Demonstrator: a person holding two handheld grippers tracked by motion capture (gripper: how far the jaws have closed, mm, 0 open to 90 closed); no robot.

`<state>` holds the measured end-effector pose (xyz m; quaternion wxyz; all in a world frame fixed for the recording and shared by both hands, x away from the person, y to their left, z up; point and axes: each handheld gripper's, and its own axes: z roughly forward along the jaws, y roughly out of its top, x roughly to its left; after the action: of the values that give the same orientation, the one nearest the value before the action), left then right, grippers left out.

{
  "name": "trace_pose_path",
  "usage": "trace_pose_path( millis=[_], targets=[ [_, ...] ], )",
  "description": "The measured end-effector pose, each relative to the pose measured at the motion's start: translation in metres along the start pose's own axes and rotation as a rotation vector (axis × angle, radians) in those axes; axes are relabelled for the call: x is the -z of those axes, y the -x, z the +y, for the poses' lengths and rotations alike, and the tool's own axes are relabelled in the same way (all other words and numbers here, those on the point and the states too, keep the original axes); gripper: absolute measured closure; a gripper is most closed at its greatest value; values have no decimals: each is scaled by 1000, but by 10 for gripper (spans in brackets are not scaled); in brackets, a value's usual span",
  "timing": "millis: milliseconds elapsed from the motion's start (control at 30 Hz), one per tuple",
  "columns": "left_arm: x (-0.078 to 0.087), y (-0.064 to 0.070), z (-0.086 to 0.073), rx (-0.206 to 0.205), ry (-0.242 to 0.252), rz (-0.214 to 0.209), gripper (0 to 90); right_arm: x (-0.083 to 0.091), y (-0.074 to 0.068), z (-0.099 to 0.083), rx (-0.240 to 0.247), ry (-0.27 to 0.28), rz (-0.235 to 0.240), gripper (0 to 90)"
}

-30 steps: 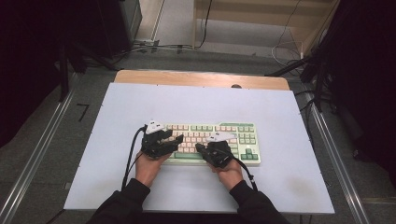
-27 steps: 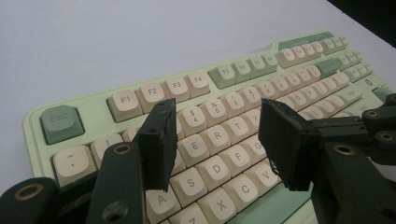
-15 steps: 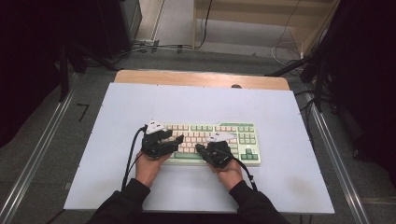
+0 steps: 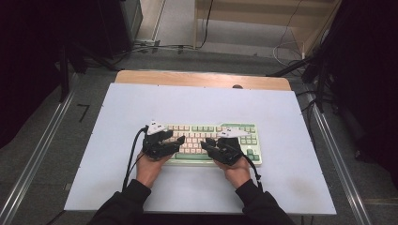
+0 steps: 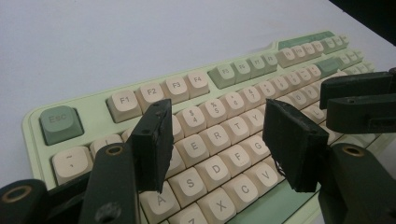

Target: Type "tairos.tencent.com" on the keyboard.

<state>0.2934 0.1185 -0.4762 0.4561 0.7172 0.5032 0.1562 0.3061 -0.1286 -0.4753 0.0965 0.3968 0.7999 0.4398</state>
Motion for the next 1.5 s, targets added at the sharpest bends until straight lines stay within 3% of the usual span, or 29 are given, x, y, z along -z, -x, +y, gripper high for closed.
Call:
trace_pose_path(
  millis=[167,233,533,633,1100,1233,1500],
  targets=[
    [0,0,0,-1,1,-5,439,2,4,0,-4,-4,-7,610],
    [0,0,0,-2,1,-23,506,2,5,0,-7,-4,-13,596],
    [-2,5,1,-30,-13,-72,900,8,9,-1,-2,17,-24,837],
    [-5,8,2,-46,-23,-73,900,8,9,0,-6,20,-23,871],
    [-30,21,3,-126,-68,-32,900,9,9,0,0,23,-27,874],
    [-33,19,3,-116,-72,-1,900,10,9,0,-2,27,-26,874],
    [-38,16,4,-103,-76,1,900,9,9,0,-4,24,-27,874]
  ],
)
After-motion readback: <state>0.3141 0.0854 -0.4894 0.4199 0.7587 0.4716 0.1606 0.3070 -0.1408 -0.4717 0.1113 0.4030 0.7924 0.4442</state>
